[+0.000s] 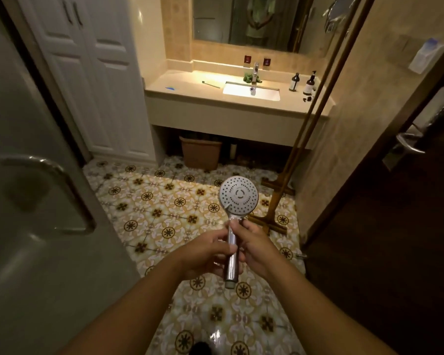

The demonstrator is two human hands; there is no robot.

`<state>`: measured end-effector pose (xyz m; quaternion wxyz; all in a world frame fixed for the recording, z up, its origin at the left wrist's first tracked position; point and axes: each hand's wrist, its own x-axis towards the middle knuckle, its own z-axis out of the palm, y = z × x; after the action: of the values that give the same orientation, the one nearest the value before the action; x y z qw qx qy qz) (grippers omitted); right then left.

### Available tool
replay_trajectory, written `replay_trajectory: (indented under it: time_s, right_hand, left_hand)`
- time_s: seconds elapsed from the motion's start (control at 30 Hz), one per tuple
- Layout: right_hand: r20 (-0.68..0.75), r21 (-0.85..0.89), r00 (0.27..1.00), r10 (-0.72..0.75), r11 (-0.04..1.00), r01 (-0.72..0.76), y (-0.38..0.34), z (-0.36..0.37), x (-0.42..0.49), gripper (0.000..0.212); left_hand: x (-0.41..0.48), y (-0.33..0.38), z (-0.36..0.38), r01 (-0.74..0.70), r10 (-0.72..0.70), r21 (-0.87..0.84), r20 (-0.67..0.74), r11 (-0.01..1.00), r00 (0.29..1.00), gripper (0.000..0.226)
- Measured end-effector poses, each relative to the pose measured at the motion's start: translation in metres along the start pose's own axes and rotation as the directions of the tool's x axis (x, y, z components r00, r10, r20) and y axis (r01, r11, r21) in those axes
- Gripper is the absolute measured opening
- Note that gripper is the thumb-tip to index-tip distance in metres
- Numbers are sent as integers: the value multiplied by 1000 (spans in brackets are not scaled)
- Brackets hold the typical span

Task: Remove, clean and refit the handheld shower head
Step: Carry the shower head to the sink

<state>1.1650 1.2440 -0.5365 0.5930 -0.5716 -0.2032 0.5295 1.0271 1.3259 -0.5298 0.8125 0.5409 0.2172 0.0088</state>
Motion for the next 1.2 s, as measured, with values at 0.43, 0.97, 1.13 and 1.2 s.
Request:
replay_trajectory:
  time_s: [0.43, 0.97, 1.13, 1.2]
  right_hand:
    - [-34, -53, 999, -23, 998, 21, -108, -66, 225, 29]
    - [68, -79, 998, 3, 997, 2, -235, -139, 487, 21]
    - [61, -101, 998, 26, 995, -19, -256, -134, 569, 26]
    - [49, -93, 998, 29, 995, -24, -266, -127, 607, 27]
  left_hand:
    - [213, 117, -109, 27, -28, 38, 41, 999, 999, 38]
    - [435, 252, -208, 3, -6, -74, -44, 997, 999, 41]
    - [490, 278, -267, -10, 5, -92, -52, 996, 999, 42]
    - [513, 291, -297, -27, 21, -95, -63, 995, 998, 45]
